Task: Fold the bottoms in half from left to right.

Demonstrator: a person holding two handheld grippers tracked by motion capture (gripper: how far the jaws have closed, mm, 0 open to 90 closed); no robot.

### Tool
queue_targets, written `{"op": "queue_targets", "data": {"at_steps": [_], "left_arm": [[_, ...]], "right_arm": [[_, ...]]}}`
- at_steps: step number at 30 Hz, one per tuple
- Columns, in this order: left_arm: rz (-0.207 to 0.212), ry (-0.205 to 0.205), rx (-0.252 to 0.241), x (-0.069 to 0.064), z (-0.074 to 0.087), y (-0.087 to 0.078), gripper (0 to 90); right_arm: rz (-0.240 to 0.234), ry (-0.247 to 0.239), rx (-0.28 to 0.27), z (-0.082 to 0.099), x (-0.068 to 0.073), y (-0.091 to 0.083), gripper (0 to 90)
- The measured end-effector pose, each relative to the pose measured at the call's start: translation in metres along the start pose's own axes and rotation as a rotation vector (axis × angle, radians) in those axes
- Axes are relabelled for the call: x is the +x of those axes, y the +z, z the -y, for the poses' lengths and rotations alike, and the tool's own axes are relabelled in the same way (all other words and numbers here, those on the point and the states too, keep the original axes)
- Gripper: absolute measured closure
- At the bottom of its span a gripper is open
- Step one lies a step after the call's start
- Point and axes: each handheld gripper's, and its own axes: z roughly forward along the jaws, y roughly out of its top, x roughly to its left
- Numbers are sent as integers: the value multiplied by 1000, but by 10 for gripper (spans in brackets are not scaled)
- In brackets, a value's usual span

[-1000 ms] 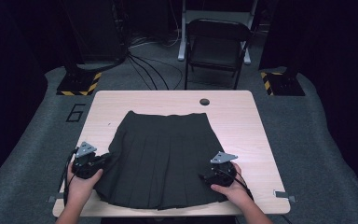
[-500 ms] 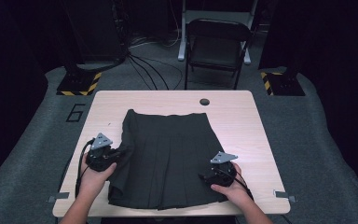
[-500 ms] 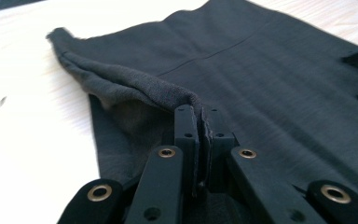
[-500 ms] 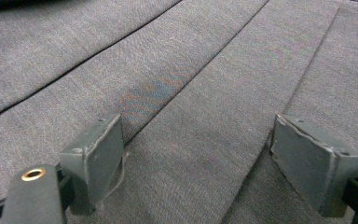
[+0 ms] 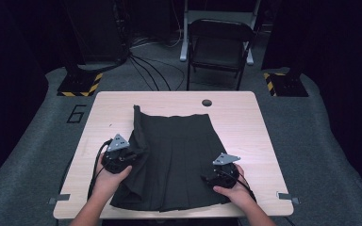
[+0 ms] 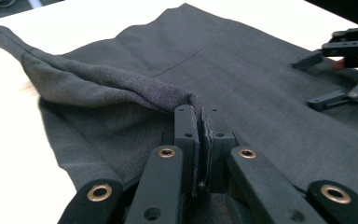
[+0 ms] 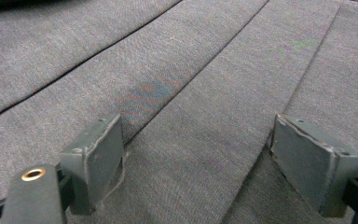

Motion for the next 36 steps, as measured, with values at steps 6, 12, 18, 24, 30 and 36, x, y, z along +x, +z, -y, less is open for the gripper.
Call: {"op": "queue_targets", "data": {"at_steps": [6,12,18,24,30,36], "left_arm": [[33,8,-16,-12,-4,4,861],[62,29,-19,-22,-12,6,861],[73,39,-39,-28,-18,6,861],[111,20,-61,-30,-26,4,861],[162,50,-54,-47,-29,19,861],[215,41,-42,-63,-26,39,860]], "right_arm": [[1,0,-1,0,0,0,169],[0,0,-1,0,0,0,169],[3,0,-1,0,0,0,169],[0,-1,0,0,0,0,169],[0,-1,0,0,0,0,169],[0,0,-1,0,0,0,169]]}}
